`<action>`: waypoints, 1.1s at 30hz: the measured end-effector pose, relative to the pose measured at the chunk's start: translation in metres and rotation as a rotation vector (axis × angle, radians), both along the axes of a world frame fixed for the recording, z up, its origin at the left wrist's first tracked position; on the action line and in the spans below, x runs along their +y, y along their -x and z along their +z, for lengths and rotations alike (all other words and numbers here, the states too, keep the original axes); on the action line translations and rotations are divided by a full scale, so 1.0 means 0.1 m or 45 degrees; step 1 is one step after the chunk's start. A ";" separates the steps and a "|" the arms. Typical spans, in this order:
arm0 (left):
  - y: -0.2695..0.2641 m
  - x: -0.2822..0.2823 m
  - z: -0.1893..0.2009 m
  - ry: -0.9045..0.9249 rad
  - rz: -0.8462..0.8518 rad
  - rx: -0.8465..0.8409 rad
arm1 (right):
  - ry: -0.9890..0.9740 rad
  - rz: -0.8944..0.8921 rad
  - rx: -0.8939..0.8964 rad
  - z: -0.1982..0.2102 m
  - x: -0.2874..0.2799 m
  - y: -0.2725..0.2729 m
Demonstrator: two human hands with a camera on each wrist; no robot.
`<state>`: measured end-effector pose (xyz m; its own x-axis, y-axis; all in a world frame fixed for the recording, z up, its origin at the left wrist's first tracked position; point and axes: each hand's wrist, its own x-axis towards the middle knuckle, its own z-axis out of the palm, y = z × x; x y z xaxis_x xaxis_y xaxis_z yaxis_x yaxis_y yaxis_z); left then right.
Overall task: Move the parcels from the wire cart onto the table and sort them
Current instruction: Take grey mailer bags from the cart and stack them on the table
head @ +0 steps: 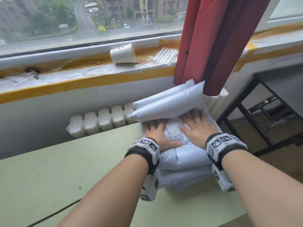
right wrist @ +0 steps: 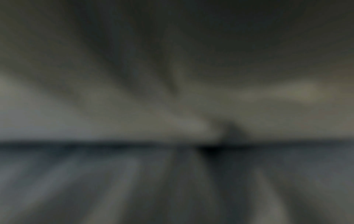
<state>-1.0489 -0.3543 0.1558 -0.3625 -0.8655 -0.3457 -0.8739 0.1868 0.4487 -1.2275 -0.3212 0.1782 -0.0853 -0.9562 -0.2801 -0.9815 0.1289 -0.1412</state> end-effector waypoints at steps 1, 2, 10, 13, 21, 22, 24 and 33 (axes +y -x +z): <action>0.00 0.00 -0.02 -0.022 0.010 0.006 | 0.005 -0.004 -0.006 -0.01 0.00 0.00; 0.01 0.00 -0.05 -0.045 0.024 0.010 | 0.008 -0.009 -0.012 -0.02 0.01 0.01; 0.04 -0.01 -0.14 -0.059 0.037 0.014 | 0.010 -0.021 -0.050 -0.14 -0.02 0.05; 0.05 0.01 -0.14 -0.081 0.048 0.029 | 0.011 -0.029 -0.057 -0.19 -0.02 0.06; 0.09 0.11 -0.13 -0.123 0.116 0.040 | 0.044 -0.034 -0.072 -0.26 0.02 0.07; 0.09 0.11 -0.13 -0.124 0.111 0.033 | 0.042 -0.031 -0.076 -0.26 0.02 0.07; 0.09 0.11 -0.09 -0.126 0.094 0.016 | 0.019 -0.030 -0.098 -0.25 0.01 0.07; 0.11 -0.08 0.53 0.195 -0.070 -0.251 | -0.045 0.066 0.010 0.00 -0.04 0.08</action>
<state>-1.0601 -0.3626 0.2092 -0.3493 -0.8940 -0.2807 -0.9283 0.2893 0.2337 -1.2353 -0.3247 0.1777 -0.0385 -0.9488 -0.3134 -0.9881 0.0829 -0.1294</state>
